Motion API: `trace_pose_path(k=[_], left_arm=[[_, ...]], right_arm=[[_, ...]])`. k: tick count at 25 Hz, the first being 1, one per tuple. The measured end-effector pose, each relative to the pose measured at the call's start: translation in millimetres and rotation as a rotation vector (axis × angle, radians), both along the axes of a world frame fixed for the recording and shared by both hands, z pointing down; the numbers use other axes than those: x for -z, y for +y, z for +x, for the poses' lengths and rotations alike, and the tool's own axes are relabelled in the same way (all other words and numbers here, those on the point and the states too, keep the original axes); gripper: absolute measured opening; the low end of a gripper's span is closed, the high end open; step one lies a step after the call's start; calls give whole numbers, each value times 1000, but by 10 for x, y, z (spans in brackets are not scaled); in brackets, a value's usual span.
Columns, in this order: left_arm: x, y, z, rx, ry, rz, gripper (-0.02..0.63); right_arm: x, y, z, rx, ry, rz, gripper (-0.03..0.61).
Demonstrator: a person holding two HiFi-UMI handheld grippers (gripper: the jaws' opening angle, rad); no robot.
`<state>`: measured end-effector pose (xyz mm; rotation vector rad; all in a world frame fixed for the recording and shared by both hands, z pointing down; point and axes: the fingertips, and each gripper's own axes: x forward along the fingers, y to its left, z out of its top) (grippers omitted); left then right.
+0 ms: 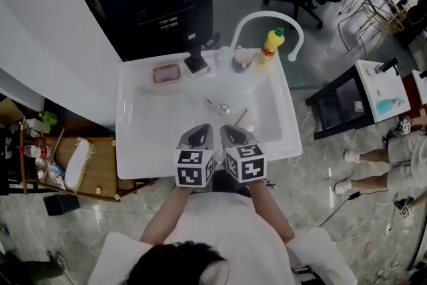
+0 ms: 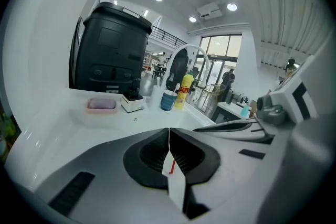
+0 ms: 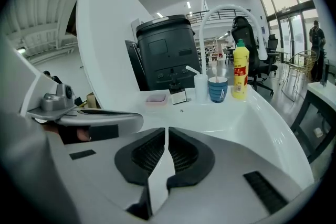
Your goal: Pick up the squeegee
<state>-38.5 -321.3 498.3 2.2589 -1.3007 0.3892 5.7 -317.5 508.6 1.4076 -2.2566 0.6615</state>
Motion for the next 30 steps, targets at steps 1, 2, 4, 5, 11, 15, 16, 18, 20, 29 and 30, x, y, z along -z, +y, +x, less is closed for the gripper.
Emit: trace_pose_path(k=[1, 2, 4, 5, 11, 15, 16, 18, 20, 29, 30], left_arm=[[-34, -54, 13, 6, -4, -8, 26], [-61, -106, 28, 11, -6, -18, 26], [-109, -184, 30, 23, -10, -43, 26], [-140, -213, 14, 31, -14, -56, 26], [-314, -412, 42, 62, -23, -107, 26], [-398, -541, 95, 75, -23, -131, 25], [-431, -565, 122, 72, -22, -142, 26], [-509, -604, 175, 61, -20, -167, 26], [-577, -642, 202, 59, -28, -184, 26], [-743, -753, 276, 69, -45, -226, 26], [-753, -763, 287, 69, -46, -228, 25]], right_arm=[[-32, -65, 16, 11, 1, -8, 29], [-55, -127, 37, 19, 2, -17, 29], [-96, -223, 54, 30, -2, -34, 28], [-125, -261, 46, 37, -4, -44, 29], [-268, -478, 66, 80, 2, -83, 29], [-389, -622, 126, 105, 20, -103, 29], [-445, -655, 155, 105, 20, -117, 29], [-547, -710, 210, 103, 14, -145, 29], [-610, -748, 247, 107, 21, -157, 29], [-900, -810, 357, 124, 15, -237, 130], [-927, -826, 386, 118, 21, -239, 132]])
